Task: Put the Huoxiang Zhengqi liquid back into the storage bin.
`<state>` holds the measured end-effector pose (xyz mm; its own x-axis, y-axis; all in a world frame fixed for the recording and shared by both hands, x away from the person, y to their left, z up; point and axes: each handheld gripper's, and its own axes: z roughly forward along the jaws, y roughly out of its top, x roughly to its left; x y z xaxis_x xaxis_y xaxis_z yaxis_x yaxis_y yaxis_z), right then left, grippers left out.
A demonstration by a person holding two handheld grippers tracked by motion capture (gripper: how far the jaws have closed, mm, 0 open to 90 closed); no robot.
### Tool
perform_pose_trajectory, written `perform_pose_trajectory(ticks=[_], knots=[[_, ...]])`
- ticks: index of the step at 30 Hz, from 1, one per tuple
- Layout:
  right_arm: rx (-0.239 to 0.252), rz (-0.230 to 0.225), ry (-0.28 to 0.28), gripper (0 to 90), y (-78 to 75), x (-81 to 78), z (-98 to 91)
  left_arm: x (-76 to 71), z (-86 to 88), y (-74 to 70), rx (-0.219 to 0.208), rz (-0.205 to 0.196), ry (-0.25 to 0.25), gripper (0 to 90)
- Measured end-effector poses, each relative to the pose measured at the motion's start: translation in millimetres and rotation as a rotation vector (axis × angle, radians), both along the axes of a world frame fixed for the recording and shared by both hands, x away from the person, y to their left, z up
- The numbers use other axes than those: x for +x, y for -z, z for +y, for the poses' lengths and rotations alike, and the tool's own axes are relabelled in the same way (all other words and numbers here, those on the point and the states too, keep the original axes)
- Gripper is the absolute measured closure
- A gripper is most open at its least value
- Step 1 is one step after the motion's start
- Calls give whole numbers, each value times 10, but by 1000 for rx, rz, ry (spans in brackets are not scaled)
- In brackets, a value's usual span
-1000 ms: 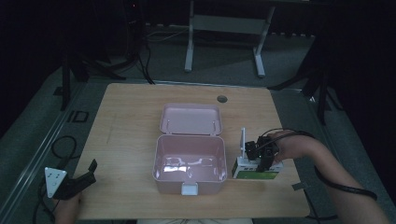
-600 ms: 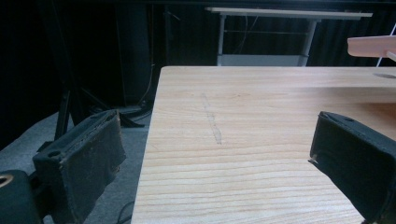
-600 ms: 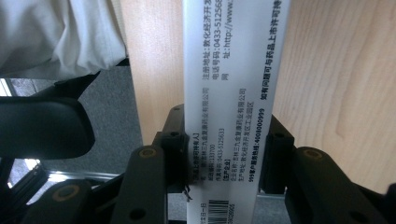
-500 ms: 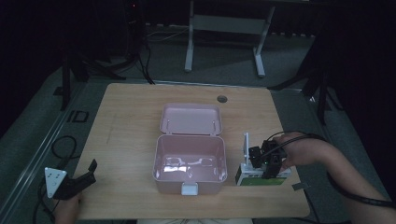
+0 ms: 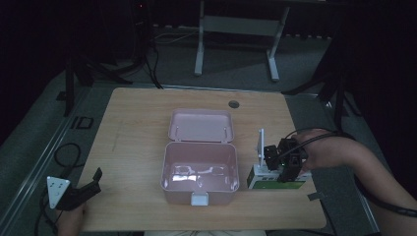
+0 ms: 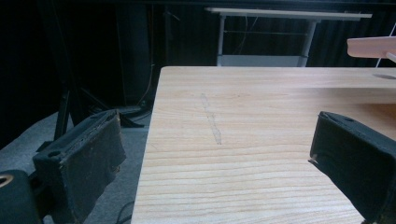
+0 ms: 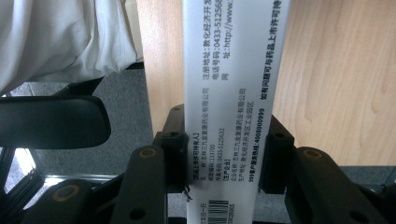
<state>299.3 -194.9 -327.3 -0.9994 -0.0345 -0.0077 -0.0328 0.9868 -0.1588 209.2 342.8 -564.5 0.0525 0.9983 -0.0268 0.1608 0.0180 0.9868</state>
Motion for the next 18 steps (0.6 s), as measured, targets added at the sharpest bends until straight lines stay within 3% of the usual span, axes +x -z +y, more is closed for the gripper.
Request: perform_pose_trajectory(ticks=[9,18], knots=[[25,-7,23,616,-207,26,50,0,3,0,-1,1,1,30],[20,-12,19,616,-292,64,196,0,0,0,0,0,1,30]])
